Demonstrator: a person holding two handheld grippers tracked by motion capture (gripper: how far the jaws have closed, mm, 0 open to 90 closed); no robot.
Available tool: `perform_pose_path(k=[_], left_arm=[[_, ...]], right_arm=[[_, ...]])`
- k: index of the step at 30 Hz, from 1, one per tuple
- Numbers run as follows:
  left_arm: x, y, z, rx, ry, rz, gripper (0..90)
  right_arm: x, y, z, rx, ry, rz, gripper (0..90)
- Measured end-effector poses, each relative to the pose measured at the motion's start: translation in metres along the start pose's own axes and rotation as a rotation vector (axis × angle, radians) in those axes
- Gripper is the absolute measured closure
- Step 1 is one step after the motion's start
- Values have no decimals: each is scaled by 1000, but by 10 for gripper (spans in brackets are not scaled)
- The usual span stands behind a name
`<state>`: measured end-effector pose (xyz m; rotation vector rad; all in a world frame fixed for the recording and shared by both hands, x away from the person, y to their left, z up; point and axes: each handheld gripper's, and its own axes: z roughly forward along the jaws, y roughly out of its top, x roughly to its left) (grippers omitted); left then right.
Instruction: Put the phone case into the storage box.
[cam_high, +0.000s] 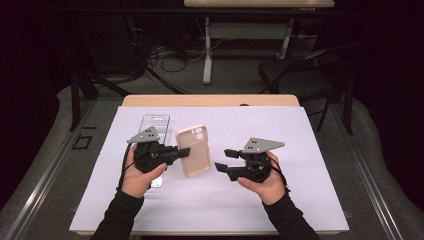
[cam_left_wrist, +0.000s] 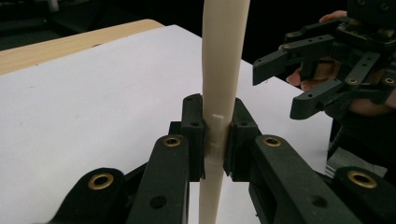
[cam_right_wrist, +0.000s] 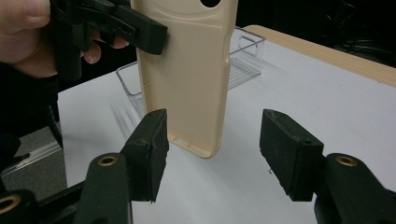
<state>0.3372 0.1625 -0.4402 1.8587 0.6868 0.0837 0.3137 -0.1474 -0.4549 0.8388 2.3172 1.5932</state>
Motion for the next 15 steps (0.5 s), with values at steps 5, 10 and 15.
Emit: perform_pose_path(k=[5, 10, 15], left_arm=[[-4, 1, 3, 14, -46, 20, 809], [-8, 1, 6, 20, -82, 20, 809], [-9, 1, 8, 20, -112, 18, 810]], right_arm=[[-1, 0, -1, -6, 32, 2, 420], [-4, -1, -1, -10, 42, 19, 433], [-6, -3, -1, 5, 48, 15, 464]])
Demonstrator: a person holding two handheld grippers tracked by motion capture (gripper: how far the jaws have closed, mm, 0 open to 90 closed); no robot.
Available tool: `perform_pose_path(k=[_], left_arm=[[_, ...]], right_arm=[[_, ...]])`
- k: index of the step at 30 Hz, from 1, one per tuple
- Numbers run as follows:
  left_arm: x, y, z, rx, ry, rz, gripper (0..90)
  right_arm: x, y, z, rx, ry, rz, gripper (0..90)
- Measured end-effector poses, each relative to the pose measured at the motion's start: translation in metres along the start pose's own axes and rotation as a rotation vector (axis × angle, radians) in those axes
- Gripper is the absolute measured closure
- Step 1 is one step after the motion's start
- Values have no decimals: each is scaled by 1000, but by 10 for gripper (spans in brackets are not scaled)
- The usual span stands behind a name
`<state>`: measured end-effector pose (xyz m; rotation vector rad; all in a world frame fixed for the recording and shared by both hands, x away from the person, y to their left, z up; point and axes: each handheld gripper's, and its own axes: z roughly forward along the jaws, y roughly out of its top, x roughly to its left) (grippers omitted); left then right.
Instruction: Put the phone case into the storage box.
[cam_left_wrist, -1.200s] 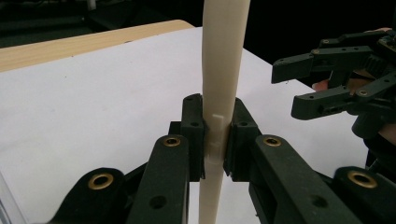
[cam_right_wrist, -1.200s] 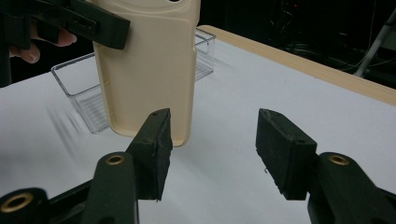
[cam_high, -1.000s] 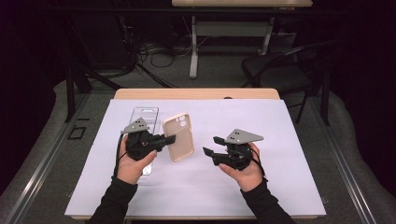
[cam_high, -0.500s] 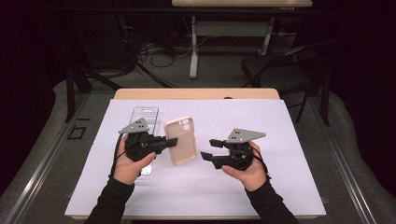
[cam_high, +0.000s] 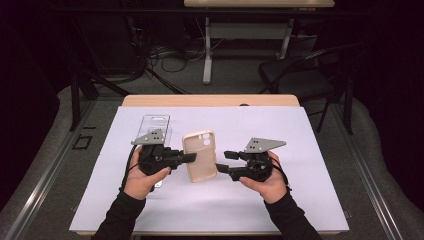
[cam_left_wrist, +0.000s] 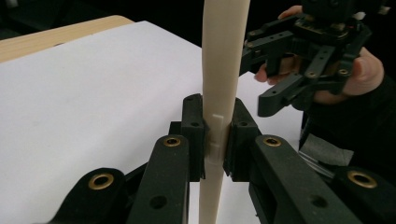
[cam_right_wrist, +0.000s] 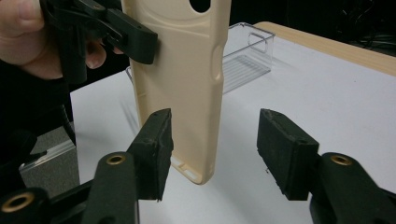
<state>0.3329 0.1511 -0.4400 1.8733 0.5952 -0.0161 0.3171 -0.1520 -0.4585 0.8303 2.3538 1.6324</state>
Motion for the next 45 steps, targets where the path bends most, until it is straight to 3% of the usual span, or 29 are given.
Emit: perform_pose_path(k=[18, 45], left_arm=[[-3, -1, 8, 22, -70, 6, 810], [-5, -2, 13, 40, -88, 16, 810]], right_arm=[[-1, -5, 4, 2, 71, 3, 659], [-3, -8, 6, 2, 98, 18, 779]])
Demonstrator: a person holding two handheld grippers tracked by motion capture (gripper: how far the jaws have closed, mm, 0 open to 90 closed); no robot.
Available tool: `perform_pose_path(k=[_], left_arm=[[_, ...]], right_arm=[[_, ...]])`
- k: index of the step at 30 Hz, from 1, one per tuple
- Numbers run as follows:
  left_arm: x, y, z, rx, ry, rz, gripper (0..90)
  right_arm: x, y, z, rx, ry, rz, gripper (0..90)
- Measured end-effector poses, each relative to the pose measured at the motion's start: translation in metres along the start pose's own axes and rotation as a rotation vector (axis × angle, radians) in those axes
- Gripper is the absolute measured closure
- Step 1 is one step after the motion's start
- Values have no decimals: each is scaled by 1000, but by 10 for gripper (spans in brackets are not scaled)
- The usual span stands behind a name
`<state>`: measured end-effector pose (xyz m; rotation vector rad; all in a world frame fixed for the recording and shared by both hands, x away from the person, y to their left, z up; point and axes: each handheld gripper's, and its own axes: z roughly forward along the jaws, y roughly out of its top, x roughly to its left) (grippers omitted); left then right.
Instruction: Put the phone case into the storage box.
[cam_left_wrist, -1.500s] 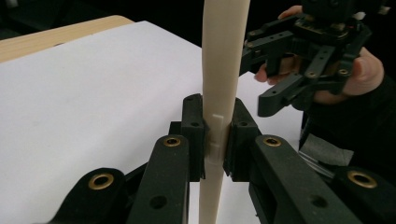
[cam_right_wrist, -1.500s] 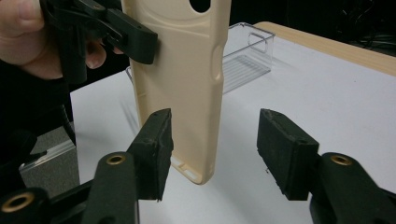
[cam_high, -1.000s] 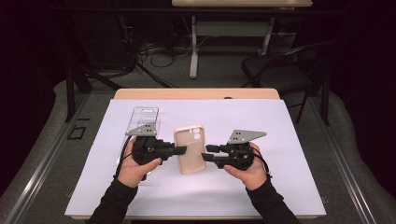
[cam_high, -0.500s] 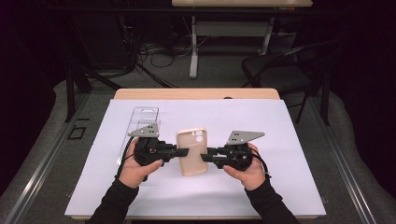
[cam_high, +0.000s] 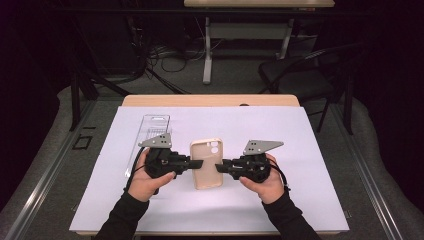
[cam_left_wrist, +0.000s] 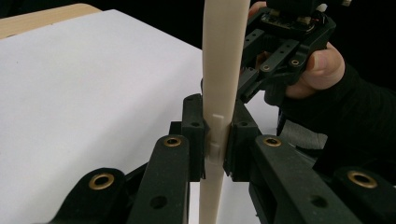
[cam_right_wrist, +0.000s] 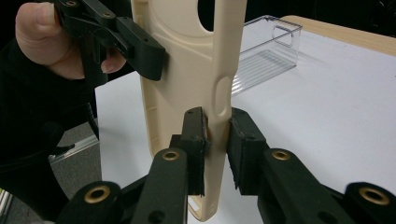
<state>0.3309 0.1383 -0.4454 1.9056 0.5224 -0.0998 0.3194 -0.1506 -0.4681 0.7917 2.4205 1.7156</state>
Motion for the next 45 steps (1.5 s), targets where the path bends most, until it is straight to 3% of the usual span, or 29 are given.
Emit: perform_pose_path(k=[45], left_arm=[[1, -1, 2, -7, 2, -11, 780]], right_arm=[[-1, -1, -1, -5, 1, -23, 814]])
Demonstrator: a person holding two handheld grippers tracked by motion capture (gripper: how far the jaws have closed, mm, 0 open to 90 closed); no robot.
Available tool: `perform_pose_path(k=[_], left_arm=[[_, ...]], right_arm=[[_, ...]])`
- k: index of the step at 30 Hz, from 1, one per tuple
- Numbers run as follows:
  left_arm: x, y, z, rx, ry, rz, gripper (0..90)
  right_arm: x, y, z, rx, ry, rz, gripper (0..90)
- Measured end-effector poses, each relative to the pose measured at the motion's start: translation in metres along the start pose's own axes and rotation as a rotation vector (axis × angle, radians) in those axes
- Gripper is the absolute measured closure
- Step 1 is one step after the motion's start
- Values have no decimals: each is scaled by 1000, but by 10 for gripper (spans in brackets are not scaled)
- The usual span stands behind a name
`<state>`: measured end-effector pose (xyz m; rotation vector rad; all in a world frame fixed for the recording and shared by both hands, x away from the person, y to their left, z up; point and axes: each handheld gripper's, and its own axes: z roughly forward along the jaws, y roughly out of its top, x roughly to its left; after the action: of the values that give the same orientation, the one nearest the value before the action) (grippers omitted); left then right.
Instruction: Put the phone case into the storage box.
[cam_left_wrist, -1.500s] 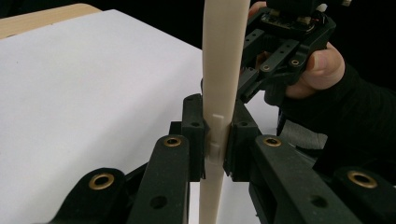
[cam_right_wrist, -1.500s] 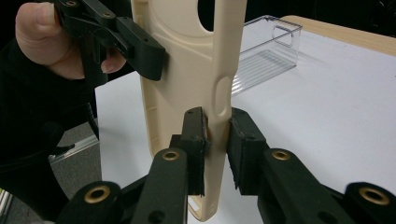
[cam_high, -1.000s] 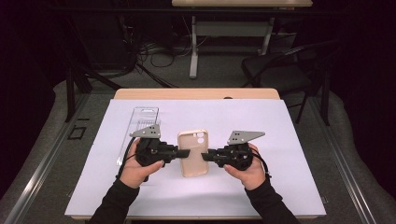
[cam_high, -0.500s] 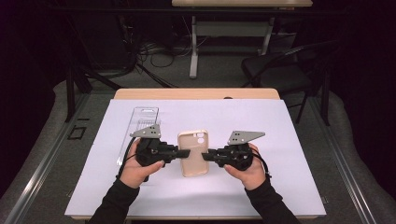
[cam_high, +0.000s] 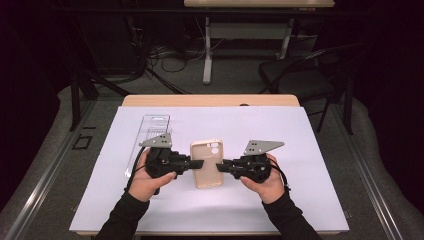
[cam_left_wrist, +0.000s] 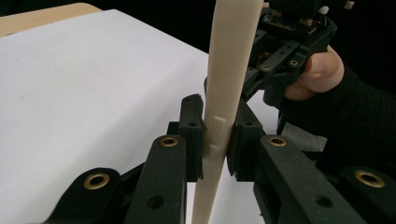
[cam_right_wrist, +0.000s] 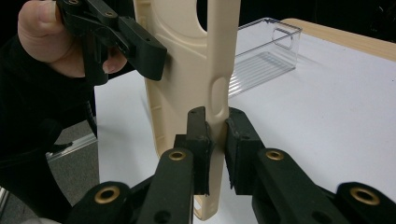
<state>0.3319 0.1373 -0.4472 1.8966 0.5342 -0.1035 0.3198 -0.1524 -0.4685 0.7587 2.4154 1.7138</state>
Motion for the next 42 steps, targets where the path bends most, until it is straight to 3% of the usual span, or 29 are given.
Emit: perform_pose_path(k=[14, 29, 42], left_arm=[[0, 0, 1, 0, 3, -4, 740], [2, -1, 1, -6, 28, -13, 627], [3, -1, 0, -11, 108, 12, 514]], right_arm=[[0, 0, 0, -1, 0, 2, 815], [-1, 0, -1, -4, -7, 10, 815], [-5, -1, -3, -4, -45, 19, 815]])
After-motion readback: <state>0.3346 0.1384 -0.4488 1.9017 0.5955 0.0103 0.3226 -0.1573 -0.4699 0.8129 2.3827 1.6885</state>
